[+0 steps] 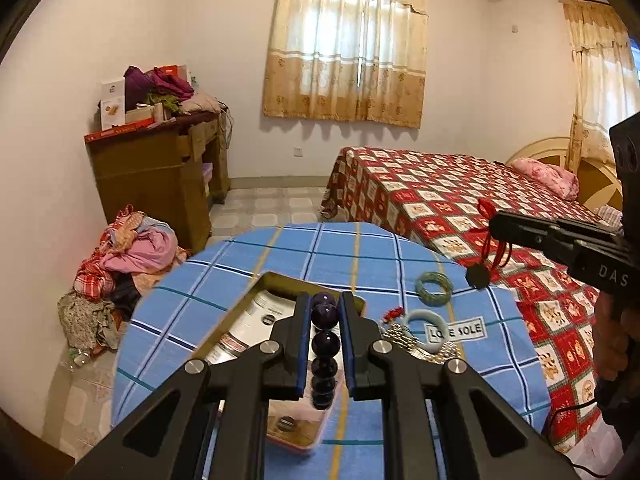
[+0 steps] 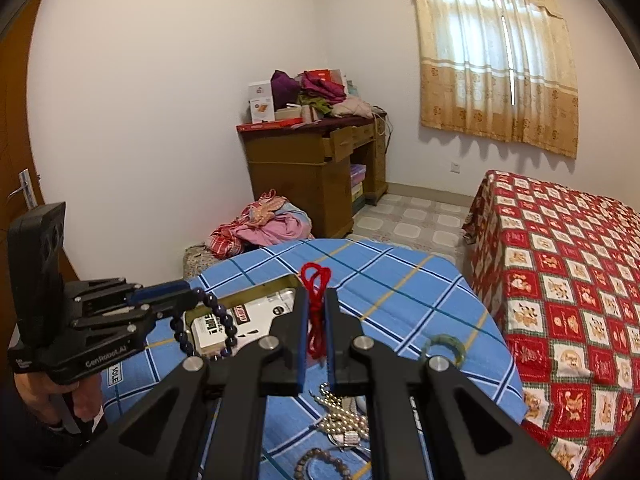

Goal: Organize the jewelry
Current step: 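Carry both items over the pink tin and open both tools to drop them inside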

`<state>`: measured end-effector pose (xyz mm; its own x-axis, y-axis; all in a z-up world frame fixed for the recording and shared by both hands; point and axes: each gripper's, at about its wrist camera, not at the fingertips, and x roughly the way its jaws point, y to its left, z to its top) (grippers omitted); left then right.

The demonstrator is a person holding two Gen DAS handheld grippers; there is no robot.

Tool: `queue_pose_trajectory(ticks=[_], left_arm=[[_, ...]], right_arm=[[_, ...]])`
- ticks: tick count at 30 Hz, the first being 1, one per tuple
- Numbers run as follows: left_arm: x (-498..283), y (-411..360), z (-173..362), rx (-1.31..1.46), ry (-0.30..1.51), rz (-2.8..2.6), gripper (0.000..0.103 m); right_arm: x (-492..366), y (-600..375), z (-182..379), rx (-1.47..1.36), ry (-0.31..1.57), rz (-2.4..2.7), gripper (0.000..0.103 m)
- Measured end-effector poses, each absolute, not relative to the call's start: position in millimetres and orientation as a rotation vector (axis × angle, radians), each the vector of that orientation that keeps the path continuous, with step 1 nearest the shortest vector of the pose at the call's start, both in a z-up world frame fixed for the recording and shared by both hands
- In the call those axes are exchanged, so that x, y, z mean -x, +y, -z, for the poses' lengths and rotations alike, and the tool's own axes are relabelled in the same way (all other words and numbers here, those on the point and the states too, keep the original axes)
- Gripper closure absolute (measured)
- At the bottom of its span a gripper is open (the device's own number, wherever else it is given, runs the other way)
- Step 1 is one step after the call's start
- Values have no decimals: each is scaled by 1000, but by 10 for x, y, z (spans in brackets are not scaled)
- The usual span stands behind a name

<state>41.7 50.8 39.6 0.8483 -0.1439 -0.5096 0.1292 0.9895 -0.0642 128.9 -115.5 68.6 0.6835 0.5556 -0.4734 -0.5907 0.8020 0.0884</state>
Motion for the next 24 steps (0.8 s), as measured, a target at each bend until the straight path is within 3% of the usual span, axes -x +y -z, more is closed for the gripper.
queue_pose_trajectory(ticks=[13,24], left_arm=[[-825,859,-296,11,557,86,90],[-1358,935,54,30,631,88,90]], right_arm=[[-1571,-576,-458,90,562,-715,94],[-2013,-266,119,104,687,-661,94]])
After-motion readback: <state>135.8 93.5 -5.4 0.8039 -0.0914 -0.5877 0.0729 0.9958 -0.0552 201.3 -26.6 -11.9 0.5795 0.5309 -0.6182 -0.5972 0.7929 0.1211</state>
